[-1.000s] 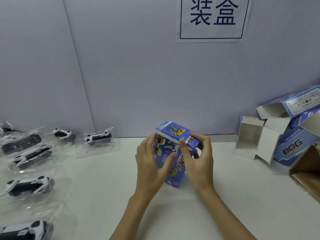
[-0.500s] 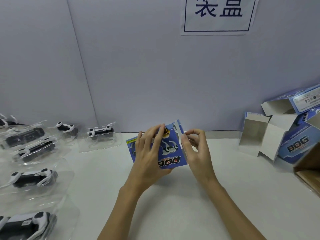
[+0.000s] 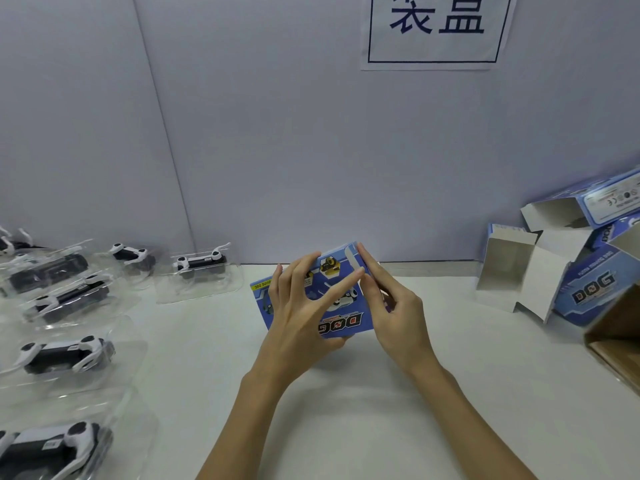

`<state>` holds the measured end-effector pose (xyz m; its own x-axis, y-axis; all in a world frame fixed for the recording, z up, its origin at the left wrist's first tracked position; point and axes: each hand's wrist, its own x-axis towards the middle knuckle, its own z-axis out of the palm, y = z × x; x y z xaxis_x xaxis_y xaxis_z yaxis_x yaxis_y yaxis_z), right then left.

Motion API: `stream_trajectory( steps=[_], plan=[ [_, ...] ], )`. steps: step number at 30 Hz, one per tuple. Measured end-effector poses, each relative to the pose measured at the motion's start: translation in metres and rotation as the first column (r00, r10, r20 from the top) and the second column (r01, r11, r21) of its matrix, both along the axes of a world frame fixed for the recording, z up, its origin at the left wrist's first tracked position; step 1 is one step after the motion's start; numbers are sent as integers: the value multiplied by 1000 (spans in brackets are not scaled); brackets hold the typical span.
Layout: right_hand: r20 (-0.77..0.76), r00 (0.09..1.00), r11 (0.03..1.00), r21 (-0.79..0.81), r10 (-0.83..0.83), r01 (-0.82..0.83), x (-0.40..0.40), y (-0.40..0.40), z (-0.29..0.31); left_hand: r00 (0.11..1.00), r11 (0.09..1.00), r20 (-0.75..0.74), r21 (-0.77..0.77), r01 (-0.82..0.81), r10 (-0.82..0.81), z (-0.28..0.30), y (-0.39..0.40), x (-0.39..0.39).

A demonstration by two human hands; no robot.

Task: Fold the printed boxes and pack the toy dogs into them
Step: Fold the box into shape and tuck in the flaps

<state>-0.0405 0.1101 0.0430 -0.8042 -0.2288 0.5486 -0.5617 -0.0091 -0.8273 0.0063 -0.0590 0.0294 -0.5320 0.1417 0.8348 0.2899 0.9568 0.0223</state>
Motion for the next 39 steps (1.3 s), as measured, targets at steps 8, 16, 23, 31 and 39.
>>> stream_trajectory(
  steps=[8, 16, 23, 31, 39],
  plan=[
    [-18, 1000, 999, 49, -11, 12, -2, 3, 0, 1000, 1000, -6, -2, -24, 24, -2, -1, -2],
    [-69, 997, 997, 82, 14, -8, 2, 2, 3, 999, 998, 18, 35, -46, 45, -3, -3, -2],
    [-94, 994, 995, 88, 63, -55, 2, 2, 6, 998, 998, -1, 25, -60, 60, -3, -1, -3],
    [75, 968, 969, 48, 240, -243, 5, 2, 14, 998, 995, -18, 81, -55, 56, 0, 9, 2],
    [22, 970, 970, 3, 243, -243, 5, 11, 21, 987, 978, -67, 161, -131, 144, 7, 17, 7]
  ],
)
